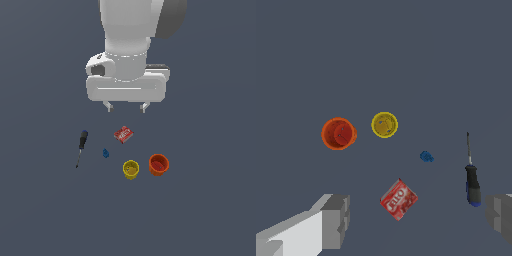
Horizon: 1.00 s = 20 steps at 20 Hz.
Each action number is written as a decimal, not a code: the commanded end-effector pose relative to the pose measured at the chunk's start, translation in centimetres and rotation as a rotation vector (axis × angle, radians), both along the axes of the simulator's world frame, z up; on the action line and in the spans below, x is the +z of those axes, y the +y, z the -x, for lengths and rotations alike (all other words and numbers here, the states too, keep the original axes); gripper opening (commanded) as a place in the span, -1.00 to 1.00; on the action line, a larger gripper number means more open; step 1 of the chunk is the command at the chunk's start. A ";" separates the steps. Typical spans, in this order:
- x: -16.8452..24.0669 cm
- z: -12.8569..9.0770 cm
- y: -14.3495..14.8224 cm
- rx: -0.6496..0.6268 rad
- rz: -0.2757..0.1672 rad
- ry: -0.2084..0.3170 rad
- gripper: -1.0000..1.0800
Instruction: Pick up a designated object from a clutter of objects.
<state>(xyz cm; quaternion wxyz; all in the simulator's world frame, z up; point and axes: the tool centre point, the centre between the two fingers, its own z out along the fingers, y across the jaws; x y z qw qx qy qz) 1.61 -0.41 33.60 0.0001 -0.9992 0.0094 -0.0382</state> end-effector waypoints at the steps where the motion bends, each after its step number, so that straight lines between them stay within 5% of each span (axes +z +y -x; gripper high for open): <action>1: 0.0 0.0 0.0 0.000 0.000 0.000 0.92; 20: -0.8 -0.4 -4.0 -0.062 -0.022 0.001 0.92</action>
